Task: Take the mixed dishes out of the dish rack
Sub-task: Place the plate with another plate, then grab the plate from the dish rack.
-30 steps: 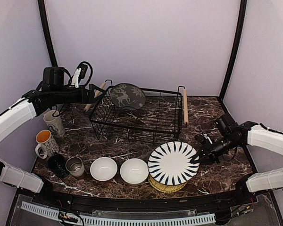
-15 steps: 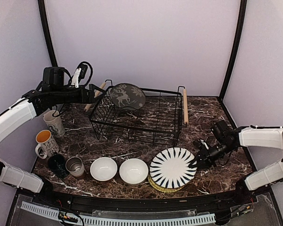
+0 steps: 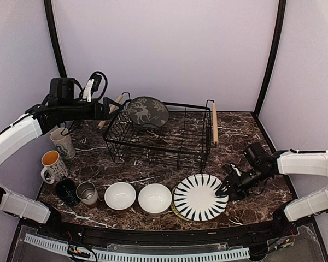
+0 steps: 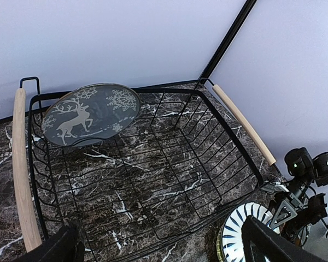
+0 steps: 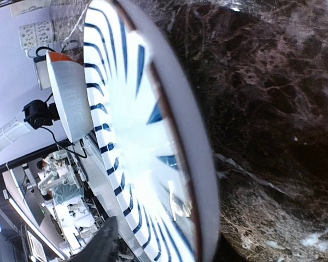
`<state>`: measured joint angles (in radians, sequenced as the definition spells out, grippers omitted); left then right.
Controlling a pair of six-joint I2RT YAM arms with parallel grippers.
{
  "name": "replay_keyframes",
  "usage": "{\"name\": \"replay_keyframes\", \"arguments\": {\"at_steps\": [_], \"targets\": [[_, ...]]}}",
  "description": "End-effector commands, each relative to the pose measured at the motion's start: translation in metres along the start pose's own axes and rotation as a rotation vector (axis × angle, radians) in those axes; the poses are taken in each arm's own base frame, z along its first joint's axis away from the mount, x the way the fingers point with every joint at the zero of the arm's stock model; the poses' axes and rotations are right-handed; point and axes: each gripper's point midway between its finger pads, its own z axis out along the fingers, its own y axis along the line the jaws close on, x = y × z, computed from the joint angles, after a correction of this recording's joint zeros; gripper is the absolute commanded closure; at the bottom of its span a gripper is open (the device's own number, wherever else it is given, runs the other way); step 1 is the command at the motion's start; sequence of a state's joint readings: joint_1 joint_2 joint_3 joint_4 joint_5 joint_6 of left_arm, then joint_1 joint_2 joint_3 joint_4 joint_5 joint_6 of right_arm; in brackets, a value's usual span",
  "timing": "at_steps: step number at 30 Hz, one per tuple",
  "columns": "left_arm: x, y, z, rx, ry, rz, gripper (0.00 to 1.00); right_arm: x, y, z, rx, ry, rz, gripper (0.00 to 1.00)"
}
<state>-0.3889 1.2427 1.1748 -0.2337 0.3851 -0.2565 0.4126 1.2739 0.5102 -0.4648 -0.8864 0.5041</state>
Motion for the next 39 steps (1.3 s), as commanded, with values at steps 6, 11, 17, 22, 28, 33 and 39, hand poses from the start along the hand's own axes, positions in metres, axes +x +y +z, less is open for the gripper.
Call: {"name": "replay_keyframes", "arguments": {"at_steps": [6, 11, 17, 22, 28, 33, 39], "targets": [[-0.001, -0.002, -0.004, 0.016, -0.007, -0.001, 0.01, -0.027, 0.002, -0.059, 0.288, -0.296, 0.037, 0.18], [-0.004, -0.004, -0.006, 0.019, -0.016, 0.003, 0.01, -0.067, 0.044, -0.104, 0.367, -0.459, -0.144, 0.13], [-0.004, -0.003, -0.007, 0.013, -0.019, 0.005, 0.01, -0.166, 0.137, -0.141, 0.501, -0.621, -0.55, 0.14], [-0.003, -0.001, -0.006, 0.0, -0.014, 0.011, 0.01, -0.243, 0.193, -0.119, 0.578, -0.626, -0.845, 0.14], [-0.002, -0.001, -0.006, 0.005, -0.013, 0.01, 0.01, -0.319, 0.226, -0.073, 0.57, -0.607, -1.079, 0.19], [-0.001, 0.001, -0.005, -0.003, -0.007, 0.008, 0.01, -0.369, 0.233, -0.035, 0.516, -0.601, -1.153, 0.39], [-0.002, 0.0, -0.005, 0.001, -0.011, 0.009, 0.01, -0.401, 0.226, 0.006, 0.443, -0.61, -1.217, 0.31]]}}
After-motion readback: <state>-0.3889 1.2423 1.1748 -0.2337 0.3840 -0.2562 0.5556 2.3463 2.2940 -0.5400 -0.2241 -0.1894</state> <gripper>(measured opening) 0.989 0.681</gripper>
